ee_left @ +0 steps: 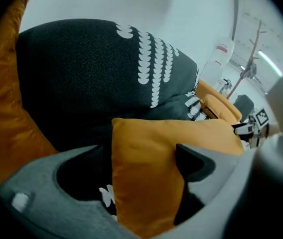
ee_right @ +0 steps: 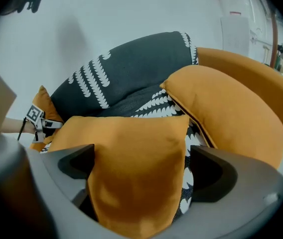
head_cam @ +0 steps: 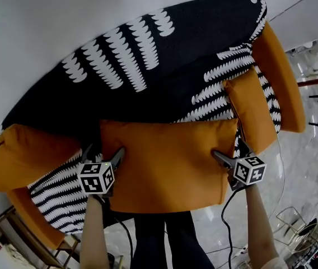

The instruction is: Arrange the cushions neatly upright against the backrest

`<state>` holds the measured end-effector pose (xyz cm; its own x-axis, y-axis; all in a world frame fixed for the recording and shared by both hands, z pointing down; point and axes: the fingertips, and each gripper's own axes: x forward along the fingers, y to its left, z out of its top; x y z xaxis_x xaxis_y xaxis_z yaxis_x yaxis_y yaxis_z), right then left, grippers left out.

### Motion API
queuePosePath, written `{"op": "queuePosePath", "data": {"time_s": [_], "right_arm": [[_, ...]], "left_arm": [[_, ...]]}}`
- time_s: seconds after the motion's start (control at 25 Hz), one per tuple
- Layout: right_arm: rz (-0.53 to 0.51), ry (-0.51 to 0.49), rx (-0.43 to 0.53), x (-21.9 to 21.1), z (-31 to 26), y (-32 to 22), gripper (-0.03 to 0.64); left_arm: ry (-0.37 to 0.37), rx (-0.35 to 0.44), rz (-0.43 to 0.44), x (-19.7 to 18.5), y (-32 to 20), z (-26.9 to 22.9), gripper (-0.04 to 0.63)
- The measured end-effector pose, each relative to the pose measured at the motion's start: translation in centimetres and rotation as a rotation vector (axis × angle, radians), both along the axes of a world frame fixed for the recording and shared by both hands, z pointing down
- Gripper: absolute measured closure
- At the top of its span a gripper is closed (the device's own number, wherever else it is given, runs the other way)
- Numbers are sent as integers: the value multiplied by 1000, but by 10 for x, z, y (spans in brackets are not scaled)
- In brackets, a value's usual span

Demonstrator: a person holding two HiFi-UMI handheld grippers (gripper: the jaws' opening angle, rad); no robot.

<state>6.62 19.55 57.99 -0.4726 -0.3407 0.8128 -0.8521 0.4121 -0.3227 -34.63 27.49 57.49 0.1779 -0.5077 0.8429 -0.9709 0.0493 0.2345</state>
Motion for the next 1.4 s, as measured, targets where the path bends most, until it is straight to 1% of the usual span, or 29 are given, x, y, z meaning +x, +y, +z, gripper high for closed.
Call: {"op": "queuePosePath", "data": {"time_s": [0.32, 0.44, 0.48, 0.52, 0.56, 0.6, 0.8, 0.96, 1.08, 1.24, 1.4], "right_arm": [[-11, -93, -101, -6, 14, -5, 21], [-15, -107, -110, -5, 18, -8, 20], [-16, -111, -110, -4, 19, -10, 21], [-18, -116, -108, -3, 20, -12, 25], [-19, -123, -107, -1, 20, -14, 36], [-19, -129, -107, 0, 21, -14, 50], [-46, -122, -107, -7, 16, -7, 125], [-98, -74, -111, -17, 2, 6, 205], [-122, -32, -103, -20, -5, 11, 257], [-133, 13, -63, -21, -20, 18, 322], [-139, 48, -1, -21, -37, 25, 353]], "left_arm": [[69, -33, 19, 1, -9, 13, 114], [123, -45, 6, 5, -10, 20, 114], [155, -50, -5, 8, -11, 22, 119], [187, -55, -14, 13, -13, 24, 144], [210, -58, -19, 18, -15, 26, 171], [221, -60, -16, 22, -17, 27, 178], [227, -50, 4, 28, -13, 22, 236], [209, -41, 45, 28, -3, 10, 283], [184, -59, 82, 33, 1, 4, 345], [163, -72, 127, 37, 6, -6, 401], [141, -51, 152, 40, 12, -22, 423]]}}
